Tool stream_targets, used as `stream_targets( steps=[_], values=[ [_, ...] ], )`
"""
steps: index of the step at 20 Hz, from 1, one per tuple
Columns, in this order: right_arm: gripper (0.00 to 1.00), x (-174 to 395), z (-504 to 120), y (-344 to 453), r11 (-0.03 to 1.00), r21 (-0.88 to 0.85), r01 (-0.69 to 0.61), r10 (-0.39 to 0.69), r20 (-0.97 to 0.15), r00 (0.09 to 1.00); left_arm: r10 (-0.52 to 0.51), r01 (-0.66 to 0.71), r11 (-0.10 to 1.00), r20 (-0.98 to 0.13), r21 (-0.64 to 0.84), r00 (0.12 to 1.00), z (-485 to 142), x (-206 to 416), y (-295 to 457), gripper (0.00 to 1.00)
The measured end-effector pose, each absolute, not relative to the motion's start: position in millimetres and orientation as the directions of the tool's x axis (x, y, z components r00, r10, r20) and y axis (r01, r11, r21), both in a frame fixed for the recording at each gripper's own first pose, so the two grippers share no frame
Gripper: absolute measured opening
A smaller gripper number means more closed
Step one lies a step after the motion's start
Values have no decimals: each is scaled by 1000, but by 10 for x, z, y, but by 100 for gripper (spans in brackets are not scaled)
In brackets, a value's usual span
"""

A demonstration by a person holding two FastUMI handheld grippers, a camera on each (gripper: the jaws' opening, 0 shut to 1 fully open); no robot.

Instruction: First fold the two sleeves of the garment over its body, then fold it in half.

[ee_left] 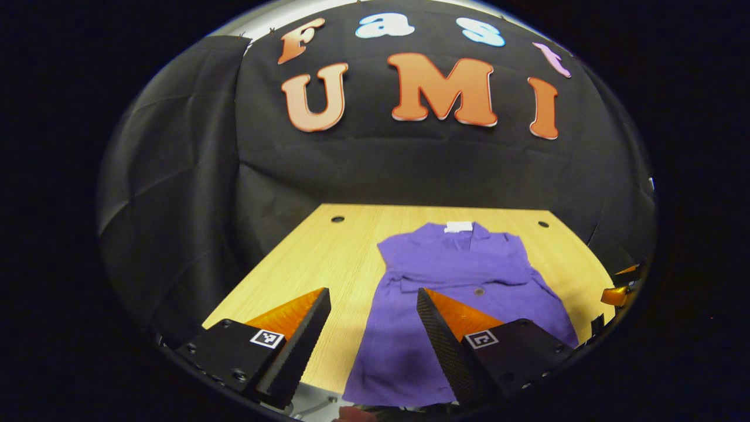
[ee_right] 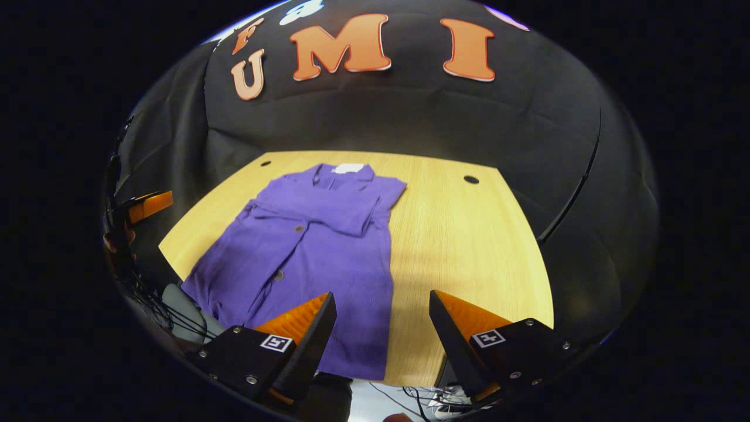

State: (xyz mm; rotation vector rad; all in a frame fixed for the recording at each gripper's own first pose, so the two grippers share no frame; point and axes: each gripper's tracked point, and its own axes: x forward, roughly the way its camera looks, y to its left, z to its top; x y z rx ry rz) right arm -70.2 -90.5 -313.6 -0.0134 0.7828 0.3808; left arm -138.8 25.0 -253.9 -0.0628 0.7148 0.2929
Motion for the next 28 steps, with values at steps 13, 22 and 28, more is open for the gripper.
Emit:
stream_targets(
  steps=[13, 22, 28],
  values=[
    [95, -1292, -3967, -886, 927, 174, -333, 303, -871, 387, 39, -204, 979, -963, -16, 265, -3691, -2407, 43, 96],
    [95, -1497, -4281, -933, 937, 182, -298, 264, -927, 266, -6, -172, 985, -997, -20, 78, -4000, -2645, 133, 98],
    [97, -1563, -4332, -930, 949, 153, -277, 218, -951, 221, -27, -173, 984, -999, -33, 35, -4024, -2683, 89, 98]
  ],
)
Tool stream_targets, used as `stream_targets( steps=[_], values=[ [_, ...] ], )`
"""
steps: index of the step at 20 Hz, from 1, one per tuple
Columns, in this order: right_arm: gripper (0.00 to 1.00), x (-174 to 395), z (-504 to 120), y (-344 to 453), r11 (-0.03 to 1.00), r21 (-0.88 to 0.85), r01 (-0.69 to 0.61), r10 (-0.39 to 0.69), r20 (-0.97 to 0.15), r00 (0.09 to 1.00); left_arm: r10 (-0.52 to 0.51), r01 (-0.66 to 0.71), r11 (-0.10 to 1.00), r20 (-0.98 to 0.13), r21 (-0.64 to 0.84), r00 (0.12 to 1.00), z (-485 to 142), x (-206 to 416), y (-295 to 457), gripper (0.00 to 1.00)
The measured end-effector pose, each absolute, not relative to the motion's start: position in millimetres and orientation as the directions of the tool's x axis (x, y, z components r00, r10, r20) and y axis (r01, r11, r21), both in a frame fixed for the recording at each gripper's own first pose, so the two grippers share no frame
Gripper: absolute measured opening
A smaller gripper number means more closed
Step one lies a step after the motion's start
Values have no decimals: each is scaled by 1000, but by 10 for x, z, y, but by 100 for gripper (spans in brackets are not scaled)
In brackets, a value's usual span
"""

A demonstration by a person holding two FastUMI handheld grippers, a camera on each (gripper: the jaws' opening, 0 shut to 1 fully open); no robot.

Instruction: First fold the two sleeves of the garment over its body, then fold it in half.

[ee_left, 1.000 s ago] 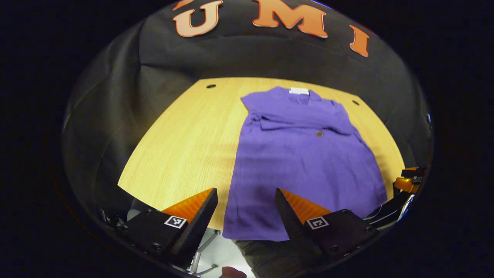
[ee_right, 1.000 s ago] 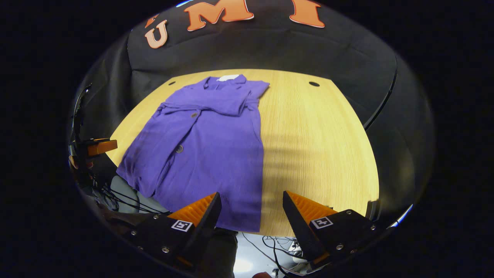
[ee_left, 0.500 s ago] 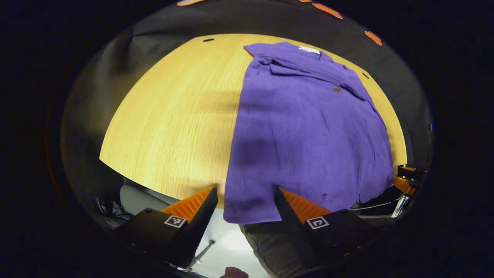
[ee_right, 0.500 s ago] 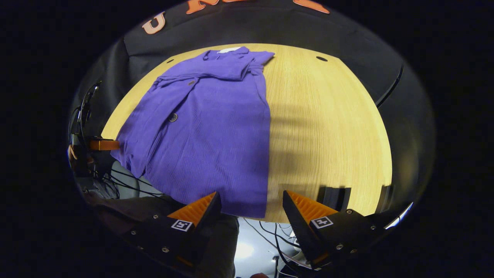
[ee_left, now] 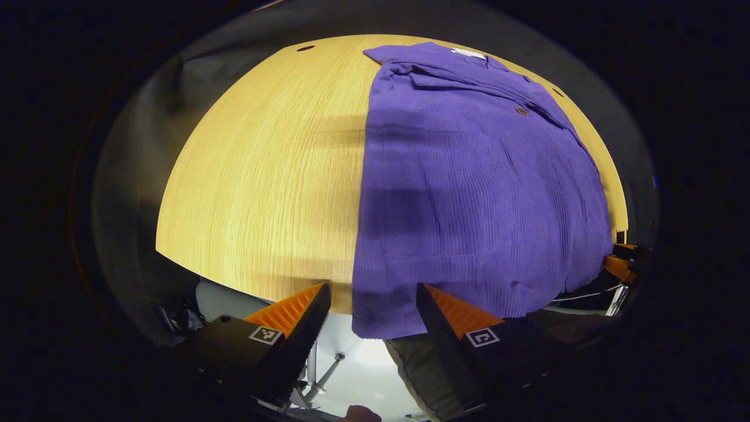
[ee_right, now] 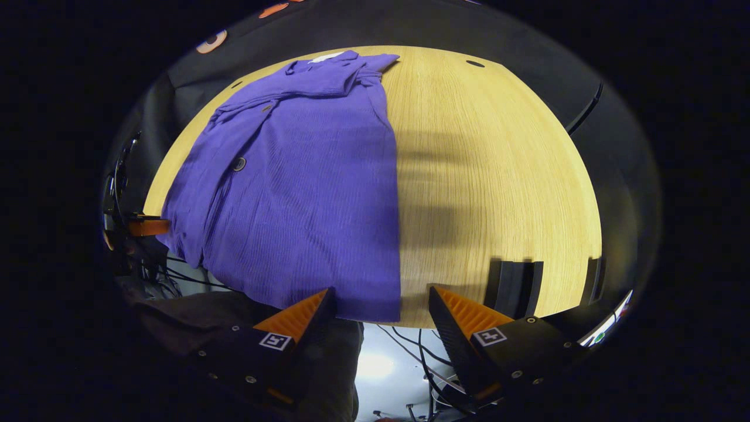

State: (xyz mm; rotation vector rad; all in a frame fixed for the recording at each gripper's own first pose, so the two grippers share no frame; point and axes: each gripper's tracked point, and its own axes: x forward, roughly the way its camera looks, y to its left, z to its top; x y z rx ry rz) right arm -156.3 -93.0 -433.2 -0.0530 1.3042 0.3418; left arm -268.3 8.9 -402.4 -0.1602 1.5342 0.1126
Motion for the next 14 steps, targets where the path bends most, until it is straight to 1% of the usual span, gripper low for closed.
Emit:
stream_targets(
  steps=[2, 3, 4, 5, 6, 7, 8, 9, 10, 11, 12, 13, 14],
  values=[
    [99, -1599, -4345, -882, 946, 143, -292, 206, -958, 199, -35, -160, 986, -999, -38, 23, -4030, -2694, 88, 97],
    [95, -1614, -4333, -846, 945, 141, -296, 203, -961, 189, -39, -143, 989, -999, -40, 14, -4022, -2694, 97, 97],
    [82, -1627, -4329, -777, 941, 154, -302, 213, -961, 177, -43, -126, 991, -999, -43, 6, -4027, -2685, 107, 99],
    [80, -1627, -4319, -724, 941, 160, -299, 217, -962, 166, -49, -113, 992, -999, -48, -7, -4026, -2671, 109, 96],
    [73, -1617, -4329, -702, 941, 156, -301, 211, -964, 160, -53, -104, 993, -998, -51, -17, -4023, -2652, 99, 94],
    [72, -1594, -4317, -666, 941, 163, -295, 214, -965, 151, -58, -101, 993, -998, -54, -35, -4027, -2672, 75, 83],
    [55, -1591, -4336, -620, 944, 171, -283, 218, -966, 142, -63, -111, 992, -997, -57, -52, -4047, -2659, 58, 68],
    [41, -1596, -4331, -595, 948, 185, -259, 224, -966, 128, -73, -120, 991, -995, -65, -68, -4050, -2653, 38, 53],
    [33, -1589, -4321, -556, 953, 201, -228, 232, -966, 117, -91, -127, 989, -993, -81, -75, -4048, -2648, 31, 45],
    [18, -1579, -4319, -549, 958, 212, -195, 236, -966, 109, -120, -143, 984, -990, -108, -80, -4043, -2637, 19, 28],
    [14, -1574, -4307, -529, 960, 225, -168, 243, -965, 100, -148, -159, 978, -985, -132, -93, -4043, -2633, 20, 18],
    [9, -1563, -4301, -521, 961, 235, -149, 250, -964, 92, -177, -169, 973, -980, -160, -95, -4044, -2622, 13, 15],
    [8, -1567, -4280, -521, 960, 246, -131, 258, -962, 85, -207, -209, 961, -972, -181, -111, -4045, -2630, -1, 15]
  ],
)
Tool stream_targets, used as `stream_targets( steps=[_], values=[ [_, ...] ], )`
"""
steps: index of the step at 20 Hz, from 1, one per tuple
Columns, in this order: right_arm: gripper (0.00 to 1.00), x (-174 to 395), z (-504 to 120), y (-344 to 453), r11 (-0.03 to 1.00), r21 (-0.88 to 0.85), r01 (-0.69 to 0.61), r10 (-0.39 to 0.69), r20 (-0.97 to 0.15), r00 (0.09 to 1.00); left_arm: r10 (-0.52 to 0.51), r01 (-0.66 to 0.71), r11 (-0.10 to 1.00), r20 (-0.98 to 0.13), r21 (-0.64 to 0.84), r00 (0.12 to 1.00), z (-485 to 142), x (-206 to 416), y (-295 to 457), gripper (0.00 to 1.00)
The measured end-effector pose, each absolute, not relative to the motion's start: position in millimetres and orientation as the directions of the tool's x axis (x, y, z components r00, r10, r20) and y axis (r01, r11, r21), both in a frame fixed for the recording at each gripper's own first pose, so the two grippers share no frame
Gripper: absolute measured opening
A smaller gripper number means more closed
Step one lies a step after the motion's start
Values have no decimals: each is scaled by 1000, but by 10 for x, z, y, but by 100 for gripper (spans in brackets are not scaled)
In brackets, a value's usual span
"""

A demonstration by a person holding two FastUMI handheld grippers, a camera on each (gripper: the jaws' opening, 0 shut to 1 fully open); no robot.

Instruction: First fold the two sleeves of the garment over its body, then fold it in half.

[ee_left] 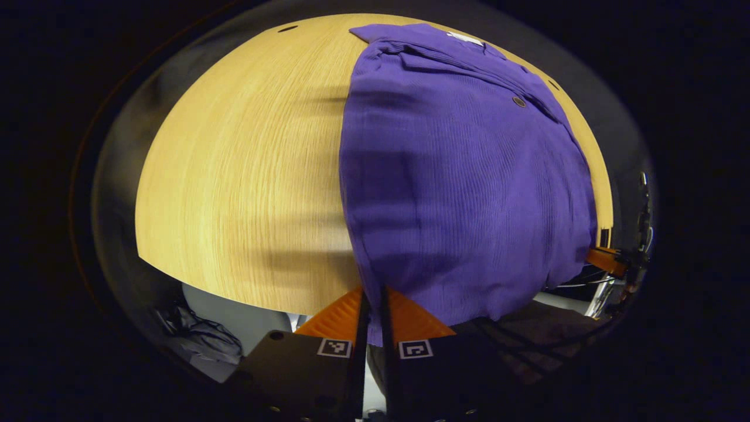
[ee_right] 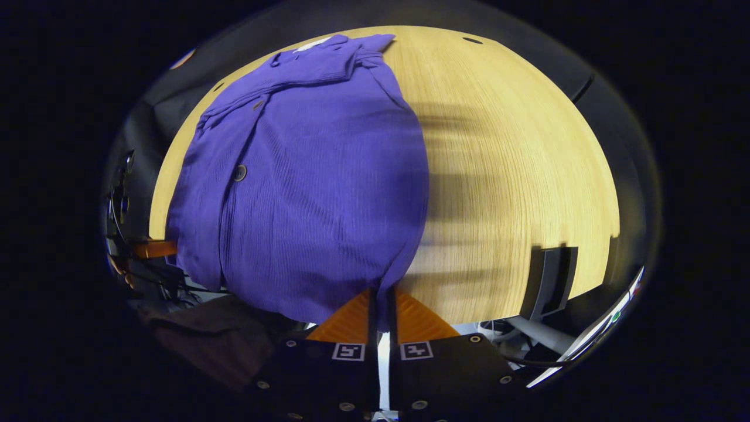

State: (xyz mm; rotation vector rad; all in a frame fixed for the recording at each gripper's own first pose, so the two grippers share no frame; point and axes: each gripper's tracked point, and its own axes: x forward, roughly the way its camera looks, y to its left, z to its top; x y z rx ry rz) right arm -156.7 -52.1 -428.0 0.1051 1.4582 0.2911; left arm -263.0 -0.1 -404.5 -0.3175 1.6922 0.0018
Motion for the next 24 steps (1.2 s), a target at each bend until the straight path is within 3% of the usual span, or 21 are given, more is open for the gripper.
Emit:
stream_targets(
  steps=[1, 7, 17, 24],
  values=[
    [6, -1536, -4225, -488, 957, 266, -115, 276, -957, 84, -240, -239, 949, -962, -205, -127, -4024, -2646, -31, 7],
    [5, -1273, -3751, -400, 942, 323, -89, 333, -930, 152, -253, -196, 953, -962, -230, -105, -3668, -2350, 94, 7],
    [5, -496, -2886, -92, 897, 432, -93, 439, -846, 302, -317, -61, 946, -947, -319, 53, -3046, -1285, 226, 7],
    [5, 77, -2354, 70, 910, 413, -47, 390, -809, 441, -373, 108, 926, -921, -362, 115, -2806, -454, 332, 7]
  ],
)
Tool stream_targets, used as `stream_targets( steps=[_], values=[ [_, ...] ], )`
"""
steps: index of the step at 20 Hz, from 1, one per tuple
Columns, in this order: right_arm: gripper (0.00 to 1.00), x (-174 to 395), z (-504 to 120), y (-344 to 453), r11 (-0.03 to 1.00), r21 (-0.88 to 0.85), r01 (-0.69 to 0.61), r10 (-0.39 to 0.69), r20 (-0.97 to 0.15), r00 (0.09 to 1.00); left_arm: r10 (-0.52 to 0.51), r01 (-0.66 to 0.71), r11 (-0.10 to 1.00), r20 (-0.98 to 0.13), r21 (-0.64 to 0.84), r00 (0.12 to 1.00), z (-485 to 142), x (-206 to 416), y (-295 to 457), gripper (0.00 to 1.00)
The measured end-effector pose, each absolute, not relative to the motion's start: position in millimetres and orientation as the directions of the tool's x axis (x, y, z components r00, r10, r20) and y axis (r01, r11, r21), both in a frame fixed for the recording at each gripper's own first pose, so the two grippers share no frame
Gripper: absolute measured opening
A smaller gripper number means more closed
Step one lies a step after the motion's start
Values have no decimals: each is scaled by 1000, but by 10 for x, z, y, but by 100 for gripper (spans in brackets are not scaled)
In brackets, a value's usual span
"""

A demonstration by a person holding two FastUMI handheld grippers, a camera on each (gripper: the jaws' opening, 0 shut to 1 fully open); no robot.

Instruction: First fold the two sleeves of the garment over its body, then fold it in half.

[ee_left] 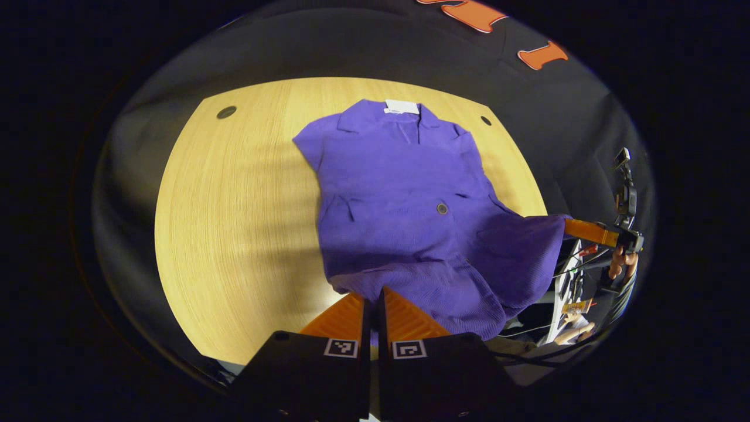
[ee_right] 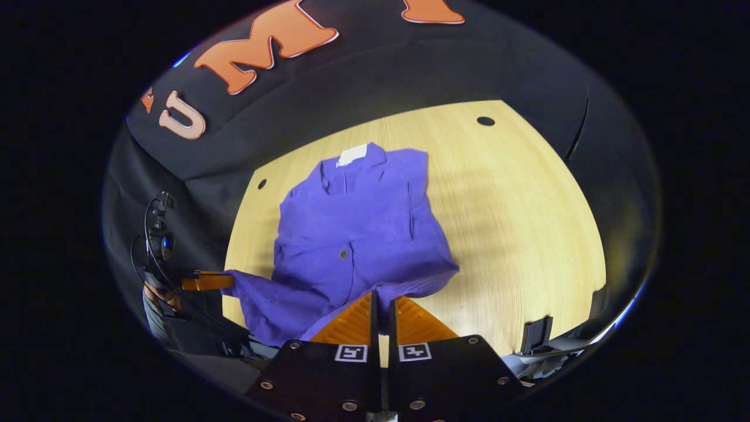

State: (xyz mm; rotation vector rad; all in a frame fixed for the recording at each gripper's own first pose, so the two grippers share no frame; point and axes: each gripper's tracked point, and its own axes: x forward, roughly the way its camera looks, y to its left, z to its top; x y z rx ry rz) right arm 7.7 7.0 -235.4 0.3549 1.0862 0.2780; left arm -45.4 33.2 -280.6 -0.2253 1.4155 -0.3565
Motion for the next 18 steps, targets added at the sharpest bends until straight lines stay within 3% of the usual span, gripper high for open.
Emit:
stream_targets(
  steps=[8, 13, 18],
  values=[
    [5, 779, -2038, 96, 937, 350, 23, 290, -809, 511, -409, 227, 899, -902, -374, 136, -2603, 550, 533, 7],
    [5, 1230, -2126, 48, 934, 357, -25, 324, -815, 481, -374, 218, 917, -911, -335, 174, -2586, 1116, 560, 7],
    [5, 1795, -2305, -26, 920, 379, -102, 384, -814, 435, -290, 115, 956, -935, -271, 206, -2740, 1635, 668, 7]
  ],
)
